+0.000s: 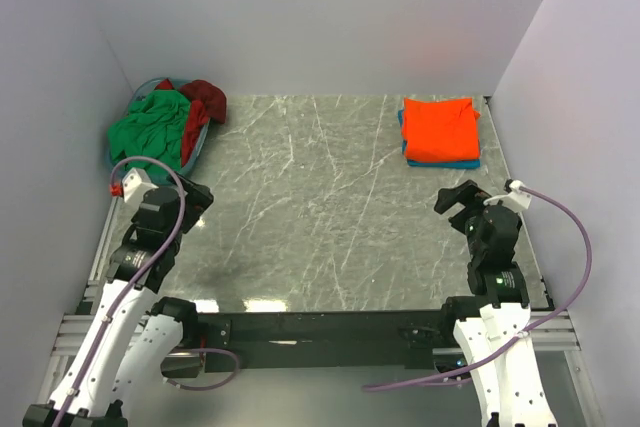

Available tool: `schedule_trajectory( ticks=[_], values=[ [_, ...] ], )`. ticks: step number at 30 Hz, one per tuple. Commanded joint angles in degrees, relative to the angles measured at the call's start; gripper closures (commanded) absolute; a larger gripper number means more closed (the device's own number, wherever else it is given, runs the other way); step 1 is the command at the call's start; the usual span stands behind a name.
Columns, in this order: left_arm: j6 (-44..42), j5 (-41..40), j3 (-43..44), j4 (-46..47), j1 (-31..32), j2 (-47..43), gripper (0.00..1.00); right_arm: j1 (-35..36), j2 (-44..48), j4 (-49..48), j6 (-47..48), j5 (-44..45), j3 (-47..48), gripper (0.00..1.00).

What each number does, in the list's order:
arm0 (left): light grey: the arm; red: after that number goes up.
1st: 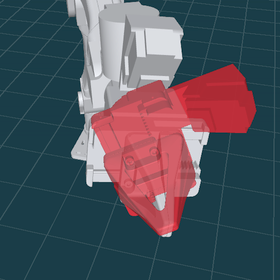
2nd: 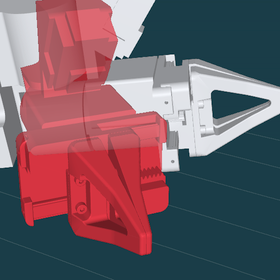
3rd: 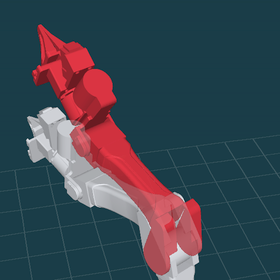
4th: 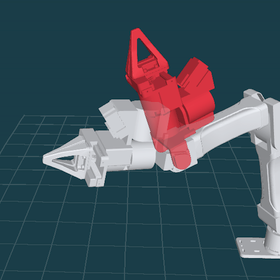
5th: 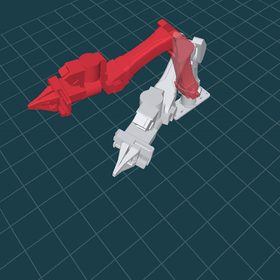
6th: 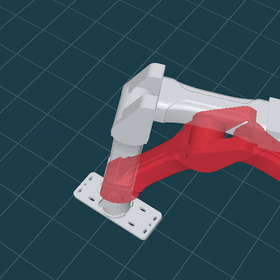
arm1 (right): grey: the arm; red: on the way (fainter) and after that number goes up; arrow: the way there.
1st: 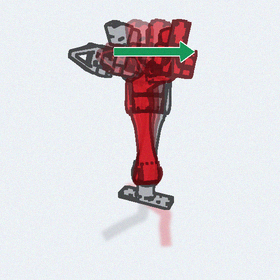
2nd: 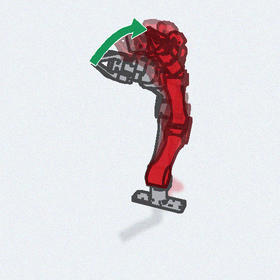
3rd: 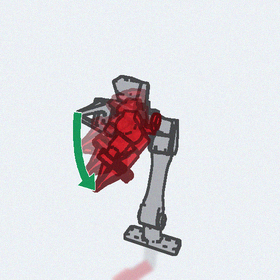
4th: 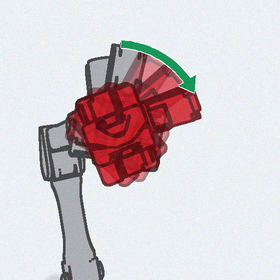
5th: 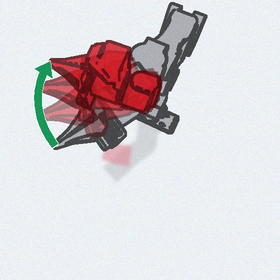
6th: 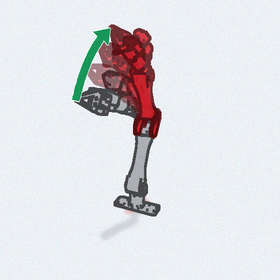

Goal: Fold and stack the t-shirts
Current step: Grab the tshirt from the pile

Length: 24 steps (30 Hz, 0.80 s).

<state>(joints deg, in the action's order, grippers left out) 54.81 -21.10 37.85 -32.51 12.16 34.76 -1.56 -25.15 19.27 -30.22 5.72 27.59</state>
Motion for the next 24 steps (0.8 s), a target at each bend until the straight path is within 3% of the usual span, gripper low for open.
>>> schedule_trajectory(
  ticks=[1,6,9,13,19,24],
  values=[
    [0.0,-0.9,2.5,-1.0,-0.3,1.4,0.01,0.2,0.3,-4.6,0.2,-1.8,-0.7,0.03],
    [-0.3,-2.9,5.0,-1.9,-0.2,4.9,0.01,0.2,0.9,-5.5,0.9,-3.4,-1.0,0.03],
    [2.1,-7.6,7.5,-3.8,-0.4,9.8,0.01,0.2,0.6,-7.0,2.3,-9.2,-1.3,0.03],
    [-1.7,-4.2,12.2,0.3,-2.9,20.4,0.01,0.2,-0.6,-8.3,2.6,-11.3,-1.9,0.03],
    [-3.1,1.2,18.0,12.3,-12.0,34.5,0.01,0.2,-4.0,-7.8,3.1,-11.5,-1.6,0.03],
    [-5.8,7.7,30.6,12.9,-21.1,49.8,0.01,0.2,-5.3,-8.5,3.6,-12.7,-1.8,0.02]
  ],
)
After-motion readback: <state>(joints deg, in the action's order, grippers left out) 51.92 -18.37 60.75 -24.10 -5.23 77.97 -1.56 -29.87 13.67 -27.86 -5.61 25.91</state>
